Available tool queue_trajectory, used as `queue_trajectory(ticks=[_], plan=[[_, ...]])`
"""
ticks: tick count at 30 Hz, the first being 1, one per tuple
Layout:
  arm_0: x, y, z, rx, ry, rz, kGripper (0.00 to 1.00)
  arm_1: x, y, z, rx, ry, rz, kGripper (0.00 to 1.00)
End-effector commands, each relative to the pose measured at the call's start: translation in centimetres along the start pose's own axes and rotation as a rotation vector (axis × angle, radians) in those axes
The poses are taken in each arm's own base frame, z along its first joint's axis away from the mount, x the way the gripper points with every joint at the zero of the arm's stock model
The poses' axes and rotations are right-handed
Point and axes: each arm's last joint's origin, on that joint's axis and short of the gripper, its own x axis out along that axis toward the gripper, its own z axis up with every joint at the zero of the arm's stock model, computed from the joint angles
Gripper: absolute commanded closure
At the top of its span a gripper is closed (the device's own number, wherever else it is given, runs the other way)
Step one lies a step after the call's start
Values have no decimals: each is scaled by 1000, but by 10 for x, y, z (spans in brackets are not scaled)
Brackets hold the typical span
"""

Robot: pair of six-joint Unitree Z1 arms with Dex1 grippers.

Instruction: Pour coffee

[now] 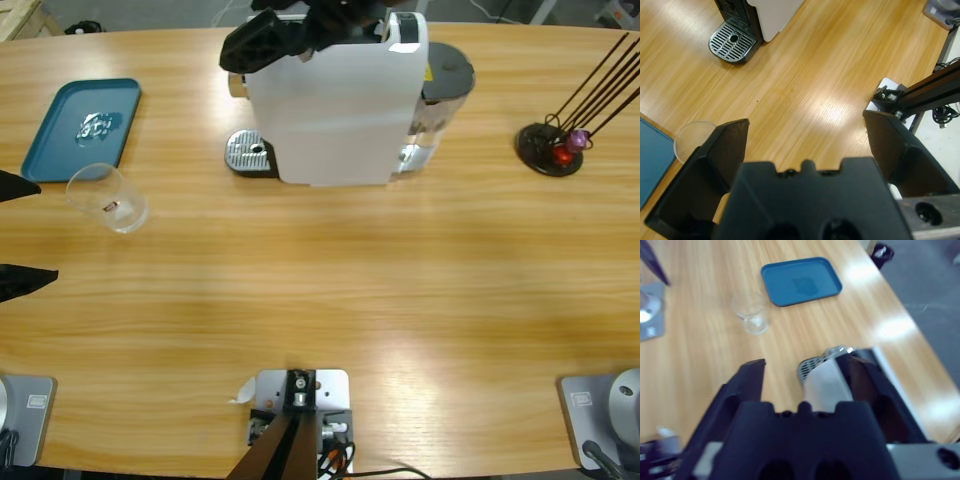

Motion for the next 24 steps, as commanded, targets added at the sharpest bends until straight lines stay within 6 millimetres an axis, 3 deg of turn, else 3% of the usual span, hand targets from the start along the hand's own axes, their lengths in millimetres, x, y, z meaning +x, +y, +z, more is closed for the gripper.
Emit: queue_trajectory(ticks=[1, 5, 8, 14, 18, 21, 24], plan=[[5, 5, -5, -84, 24, 68, 13, -69, 45, -33, 307, 27, -196, 1000], [1, 8, -4, -144, 13, 153, 13, -100, 53, -82, 640, 11, -406, 1000], [-5, 8, -3, -139, -6, 181, 13, -108, 48, -90, 674, -5, -521, 1000], [-4, 6, -5, -132, -6, 153, 13, -109, 2, -43, 752, -259, -723, 1000], [-11, 0, -6, -114, -35, 142, 13, -74, -25, -14, 829, -303, -761, 1000], [-18, -2, -9, -108, -61, 145, 13, -52, -32, -7, 831, -283, -763, 1000], [-18, -3, -13, -111, -61, 145, 13, -41, -22, -1, 822, -278, -726, 1000]])
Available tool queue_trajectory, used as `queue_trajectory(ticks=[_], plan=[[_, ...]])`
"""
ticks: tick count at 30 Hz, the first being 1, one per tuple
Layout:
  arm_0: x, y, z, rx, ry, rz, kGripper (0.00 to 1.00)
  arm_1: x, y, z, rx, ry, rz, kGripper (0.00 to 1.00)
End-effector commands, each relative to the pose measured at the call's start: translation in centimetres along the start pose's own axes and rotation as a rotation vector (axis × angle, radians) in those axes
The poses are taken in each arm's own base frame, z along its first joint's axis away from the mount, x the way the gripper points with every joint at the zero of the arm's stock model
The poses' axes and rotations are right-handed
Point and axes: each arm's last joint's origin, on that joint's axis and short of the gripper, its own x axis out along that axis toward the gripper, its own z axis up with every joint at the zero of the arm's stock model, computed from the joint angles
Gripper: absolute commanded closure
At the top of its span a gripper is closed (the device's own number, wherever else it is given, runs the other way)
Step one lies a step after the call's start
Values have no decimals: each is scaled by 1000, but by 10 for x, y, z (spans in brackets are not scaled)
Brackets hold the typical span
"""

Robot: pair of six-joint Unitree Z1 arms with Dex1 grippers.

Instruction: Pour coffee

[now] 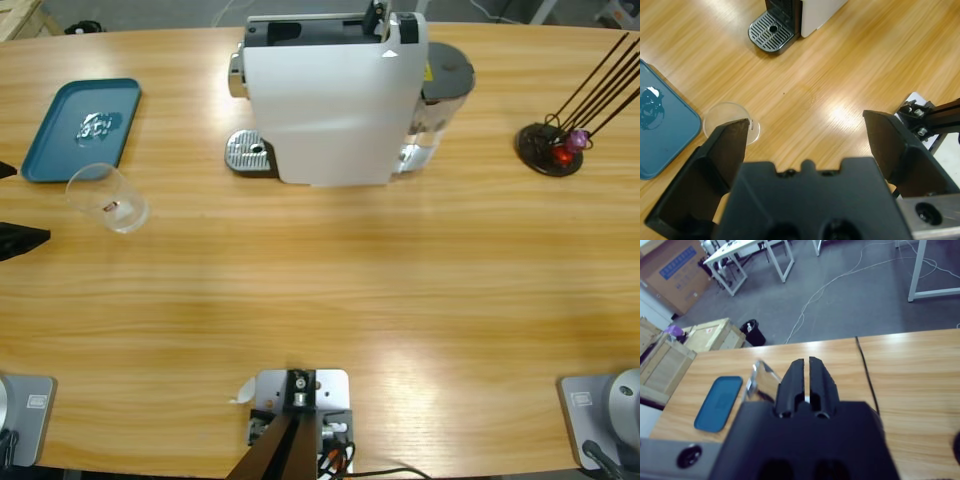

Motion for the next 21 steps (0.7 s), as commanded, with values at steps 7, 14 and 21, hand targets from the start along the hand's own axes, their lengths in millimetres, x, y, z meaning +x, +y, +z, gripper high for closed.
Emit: queue_trajectory(ticks=[7, 14, 21], plan=[[-12, -3, -8, -2, -48, -6, 13, 55, 62, -45, -13, 97, 59, 1000], [-13, -4, -16, -2, -35, -10, 5, 73, 98, -84, -73, 174, 99, 1000], [-11, -4, -16, 4, -25, -15, 0, 103, 112, -143, -170, 288, 61, 1000]])
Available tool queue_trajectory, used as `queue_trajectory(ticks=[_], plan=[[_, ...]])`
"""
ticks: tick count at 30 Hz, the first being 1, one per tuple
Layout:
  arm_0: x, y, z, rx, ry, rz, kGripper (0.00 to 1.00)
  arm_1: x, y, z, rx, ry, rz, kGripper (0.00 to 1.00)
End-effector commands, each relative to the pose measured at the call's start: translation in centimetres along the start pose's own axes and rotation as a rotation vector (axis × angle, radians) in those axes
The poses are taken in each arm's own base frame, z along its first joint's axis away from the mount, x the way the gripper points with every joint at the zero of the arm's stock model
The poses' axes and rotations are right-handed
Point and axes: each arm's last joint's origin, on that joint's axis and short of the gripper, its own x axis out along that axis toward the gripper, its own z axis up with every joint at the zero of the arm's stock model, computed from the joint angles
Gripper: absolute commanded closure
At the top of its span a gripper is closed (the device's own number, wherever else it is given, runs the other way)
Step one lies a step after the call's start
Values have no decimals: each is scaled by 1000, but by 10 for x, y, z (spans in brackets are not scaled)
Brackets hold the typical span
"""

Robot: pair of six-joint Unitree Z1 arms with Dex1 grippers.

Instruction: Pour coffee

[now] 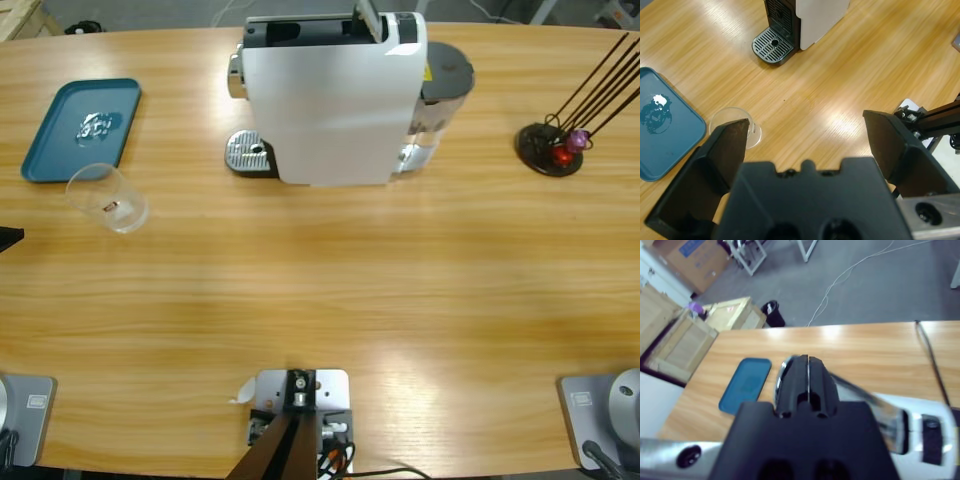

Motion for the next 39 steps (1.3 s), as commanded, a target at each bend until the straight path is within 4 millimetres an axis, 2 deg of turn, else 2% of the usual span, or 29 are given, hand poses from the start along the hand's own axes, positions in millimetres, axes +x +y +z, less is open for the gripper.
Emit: queue_trajectory(ticks=[1, 9, 12, 17, 21, 39], plan=[[4, -1, -12, 0, 34, -16, 0, 67, 19, -88, -122, 193, -64, 1000], [6, -1, -14, 1, 43, -17, 0, 98, 8, -117, -156, 278, -95, 1000], [7, -1, -13, 1, 48, -17, 0, 103, 6, -124, -167, 296, -107, 1000], [8, -1, -13, 1, 53, -18, 0, 114, -8, -156, -186, 382, -164, 1000], [9, -1, -14, -1, 58, -16, 0, 117, -15, -169, -200, 427, -192, 1000], [14, 0, -21, -15, 88, -14, 13, 121, -22, -185, -210, 502, -219, 1000]])
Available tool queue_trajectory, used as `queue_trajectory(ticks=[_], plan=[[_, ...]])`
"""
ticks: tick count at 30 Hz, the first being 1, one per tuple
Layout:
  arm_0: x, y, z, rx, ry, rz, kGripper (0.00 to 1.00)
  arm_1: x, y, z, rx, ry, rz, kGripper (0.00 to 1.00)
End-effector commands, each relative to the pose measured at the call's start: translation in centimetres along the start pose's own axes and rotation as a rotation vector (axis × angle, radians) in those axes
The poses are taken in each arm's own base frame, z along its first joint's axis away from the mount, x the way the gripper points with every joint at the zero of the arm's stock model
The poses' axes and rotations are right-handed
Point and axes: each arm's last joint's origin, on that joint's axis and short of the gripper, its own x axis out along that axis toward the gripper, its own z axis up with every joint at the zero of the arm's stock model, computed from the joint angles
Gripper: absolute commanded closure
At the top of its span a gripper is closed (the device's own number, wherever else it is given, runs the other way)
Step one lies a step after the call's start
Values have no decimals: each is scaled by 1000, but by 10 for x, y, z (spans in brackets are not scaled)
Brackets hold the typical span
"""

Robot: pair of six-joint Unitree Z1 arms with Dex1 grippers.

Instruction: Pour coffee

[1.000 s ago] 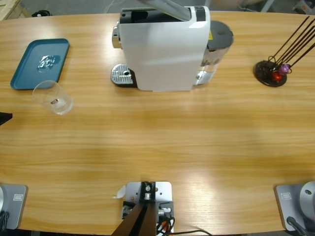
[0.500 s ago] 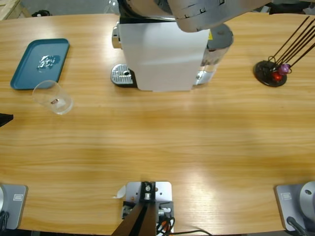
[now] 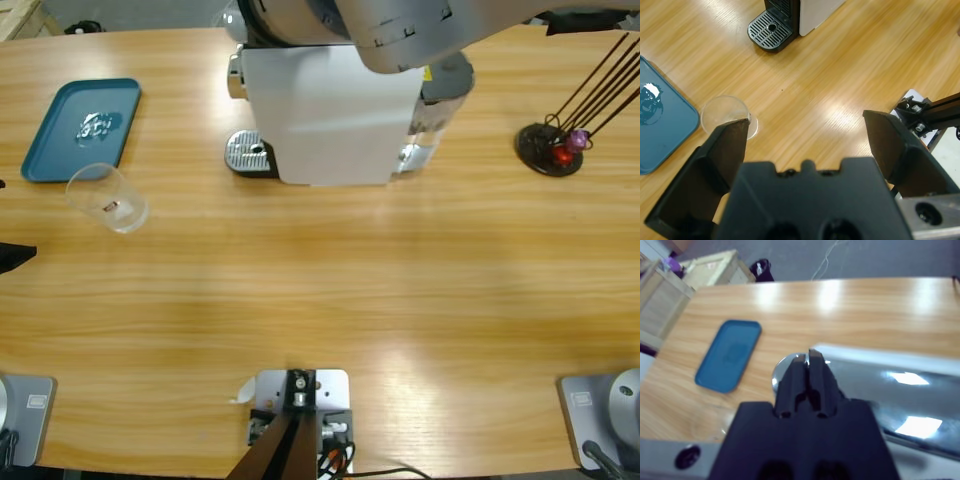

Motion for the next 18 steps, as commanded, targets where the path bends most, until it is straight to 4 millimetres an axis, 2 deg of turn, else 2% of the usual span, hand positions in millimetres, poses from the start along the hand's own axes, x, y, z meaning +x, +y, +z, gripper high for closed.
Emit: queue_trajectory(ticks=[1, 4, 5, 6, 7, 10, 13, 15, 18], plan=[[7, 0, -10, -9, 47, -9, 12, 76, -29, -108, -149, 328, -177, 1000], [7, 0, -9, -6, 44, 2, 9, 57, -23, -87, -216, 295, -113, 1000], [7, 1, -8, -1, 43, 8, 9, 45, -18, -72, -278, 271, -64, 937], [7, 1, -8, 13, 44, 17, 9, 30, -12, -54, -314, 237, -23, 313], [7, 3, -10, 19, 47, 37, 9, 14, -6, -34, -338, 189, 5, 18], [4, 13, -17, -34, 45, 130, 9, -48, 7, 27, -375, 8, 110, 0], [16, 21, -21, -54, 91, 164, 9, -109, 8, 69, -410, -103, 142, 0], [33, 27, -26, -47, 153, 194, 9, -134, 3, 75, -424, -111, 136, 0], [57, 33, -38, -40, 156, 240, 9, -163, -8, 71, -456, -95, 120, 0]])
